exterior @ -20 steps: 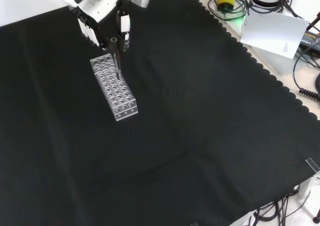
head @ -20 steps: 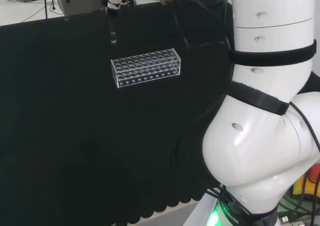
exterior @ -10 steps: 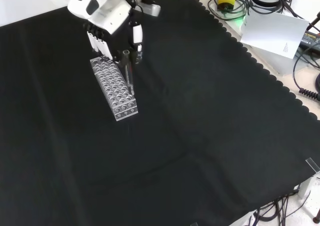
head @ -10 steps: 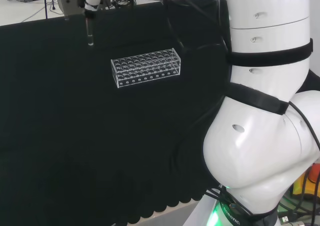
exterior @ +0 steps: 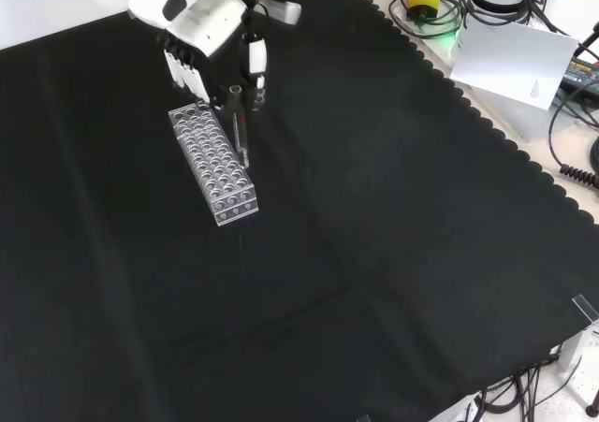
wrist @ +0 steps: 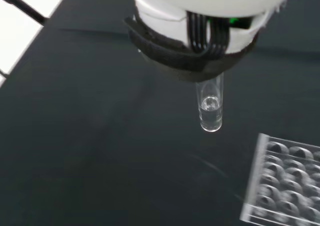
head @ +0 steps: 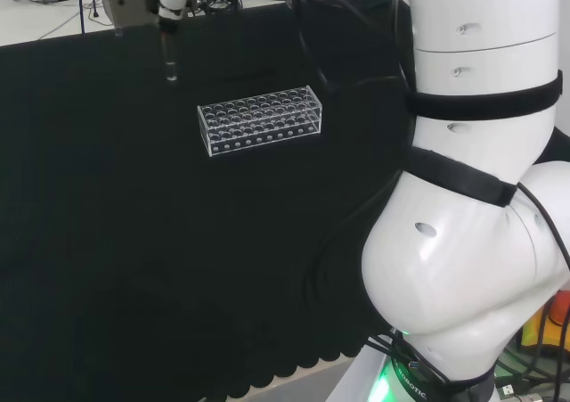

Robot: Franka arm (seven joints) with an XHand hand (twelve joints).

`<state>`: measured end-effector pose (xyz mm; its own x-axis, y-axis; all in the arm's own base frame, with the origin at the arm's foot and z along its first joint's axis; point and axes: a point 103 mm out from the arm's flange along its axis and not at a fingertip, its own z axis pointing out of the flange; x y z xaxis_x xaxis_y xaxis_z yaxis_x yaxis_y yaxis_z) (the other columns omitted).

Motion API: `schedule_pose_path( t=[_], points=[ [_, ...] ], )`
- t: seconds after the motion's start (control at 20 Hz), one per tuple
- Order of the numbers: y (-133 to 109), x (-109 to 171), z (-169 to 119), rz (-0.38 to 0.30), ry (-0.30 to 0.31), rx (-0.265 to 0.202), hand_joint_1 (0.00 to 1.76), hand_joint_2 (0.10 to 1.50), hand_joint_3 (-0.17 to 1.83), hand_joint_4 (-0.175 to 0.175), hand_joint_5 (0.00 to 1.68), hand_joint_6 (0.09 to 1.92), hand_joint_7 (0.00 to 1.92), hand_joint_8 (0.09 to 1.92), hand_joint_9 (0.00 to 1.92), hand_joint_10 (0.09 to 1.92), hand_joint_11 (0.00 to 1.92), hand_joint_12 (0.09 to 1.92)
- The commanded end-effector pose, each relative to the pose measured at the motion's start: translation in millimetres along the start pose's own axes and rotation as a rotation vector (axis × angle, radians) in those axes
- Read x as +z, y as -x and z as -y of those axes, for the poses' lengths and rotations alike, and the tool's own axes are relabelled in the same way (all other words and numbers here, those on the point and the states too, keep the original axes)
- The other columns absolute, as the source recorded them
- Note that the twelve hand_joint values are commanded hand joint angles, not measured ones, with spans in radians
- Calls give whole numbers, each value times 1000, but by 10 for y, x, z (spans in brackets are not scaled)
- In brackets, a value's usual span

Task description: Shake the test tube.

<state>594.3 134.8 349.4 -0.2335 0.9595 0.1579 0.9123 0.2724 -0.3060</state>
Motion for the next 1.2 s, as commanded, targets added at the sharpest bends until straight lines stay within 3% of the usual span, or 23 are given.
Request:
schedule_pose_path(
  t=[0.05, 0.3, 0.55, 0.8, 1.2],
  points=[
    [787, 30, 270, 66, -21, 179, 1433, 622, 634, -175, 1327, 520, 1397, 675, 1406, 232, 1206, 924],
    [1316, -19, 510, 88, -13, 301, 1433, 622, 634, -175, 1328, 519, 1397, 674, 1406, 231, 1206, 923],
    [1538, -114, 604, 88, 1, 356, 1433, 621, 634, -175, 1328, 519, 1398, 674, 1407, 230, 1207, 922],
    [1383, -99, 501, 71, 7, 317, 1433, 621, 635, -175, 1328, 518, 1398, 673, 1408, 228, 1208, 922],
    [724, -12, 163, 13, 14, 191, 1433, 620, 636, -175, 1329, 518, 1398, 674, 1409, 226, 1209, 921]
  ],
)
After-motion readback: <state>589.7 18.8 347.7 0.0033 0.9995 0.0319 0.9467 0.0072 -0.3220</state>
